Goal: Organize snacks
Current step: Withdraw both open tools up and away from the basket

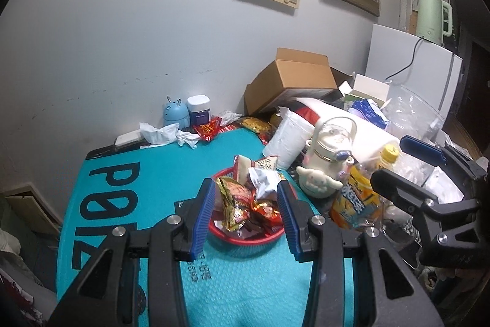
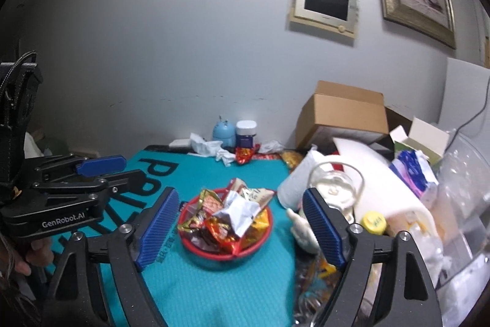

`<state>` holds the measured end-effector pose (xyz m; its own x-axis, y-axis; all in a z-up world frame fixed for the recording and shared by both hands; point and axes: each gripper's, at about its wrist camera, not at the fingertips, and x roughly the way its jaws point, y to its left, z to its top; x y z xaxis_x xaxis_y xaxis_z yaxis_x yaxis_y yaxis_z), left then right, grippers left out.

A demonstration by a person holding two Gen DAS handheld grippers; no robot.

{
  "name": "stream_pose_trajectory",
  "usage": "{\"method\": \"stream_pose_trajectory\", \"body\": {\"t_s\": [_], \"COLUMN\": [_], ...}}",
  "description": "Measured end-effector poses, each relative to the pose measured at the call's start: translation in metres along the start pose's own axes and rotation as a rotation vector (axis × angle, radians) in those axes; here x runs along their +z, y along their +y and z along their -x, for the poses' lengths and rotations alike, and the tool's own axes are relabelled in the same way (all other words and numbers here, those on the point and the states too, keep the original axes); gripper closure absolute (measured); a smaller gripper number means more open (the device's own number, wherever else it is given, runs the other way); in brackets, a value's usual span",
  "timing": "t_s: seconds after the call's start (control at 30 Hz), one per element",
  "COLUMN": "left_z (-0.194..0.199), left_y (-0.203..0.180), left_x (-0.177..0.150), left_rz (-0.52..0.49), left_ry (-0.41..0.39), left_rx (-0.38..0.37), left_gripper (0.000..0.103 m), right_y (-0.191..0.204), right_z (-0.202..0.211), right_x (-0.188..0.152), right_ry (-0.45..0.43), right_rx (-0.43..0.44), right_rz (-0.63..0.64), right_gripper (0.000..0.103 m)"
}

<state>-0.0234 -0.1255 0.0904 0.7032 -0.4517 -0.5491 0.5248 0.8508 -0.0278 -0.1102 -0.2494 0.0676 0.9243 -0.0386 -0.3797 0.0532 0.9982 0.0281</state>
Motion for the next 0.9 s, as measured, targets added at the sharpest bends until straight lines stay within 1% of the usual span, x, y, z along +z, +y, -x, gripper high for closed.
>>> {"method": "stream_pose_trajectory", "body": {"t_s": [0.03, 0.1, 0.23, 0.4, 0.5, 0.67, 0.9], "left_z": [0.002, 0.005, 0.010, 0.010, 0.009, 0.005, 0.001], "left_y": [-0.002, -0.004, -0.009, -0.014, -0.018, -0.017, -0.018], "left_x": [-0.003, -0.008, -0.019, -0.037, -0.046, -0.056, -0.060], "left_rz": [-0.001, 0.000, -0.005, -0.006, -0.008, 0.025, 0.033], "left_ry": [0.000, -0.001, 0.001, 0.022, 0.028, 0.036, 0.050], "left_rx": [-0.001, 0.000, 0.008, 0.000, 0.019, 0.011, 0.014], "left_gripper": [0.062, 0.062, 0.062, 0.062, 0.062, 0.062, 0.062], "right_y": [0.001, 0.003, 0.005, 0.003, -0.001, -0.006, -0.005], "right_z": [0.004, 0.009, 0.012, 0.011, 0.010, 0.011, 0.011], "right_x": [-0.003, -0.010, -0.027, -0.052, -0.064, -0.075, -0.079], "right_ry": [-0.003, 0.001, 0.030, 0.085, 0.101, 0.126, 0.137], "right_rx": [-0.004, -0.016, -0.021, -0.018, -0.038, -0.050, -0.050], "right_rz": [0.001, 0.010, 0.015, -0.008, -0.029, -0.061, -0.064], "right_gripper": [0.010, 0.008, 0.008, 0.008, 0.008, 0.008, 0.008]}}
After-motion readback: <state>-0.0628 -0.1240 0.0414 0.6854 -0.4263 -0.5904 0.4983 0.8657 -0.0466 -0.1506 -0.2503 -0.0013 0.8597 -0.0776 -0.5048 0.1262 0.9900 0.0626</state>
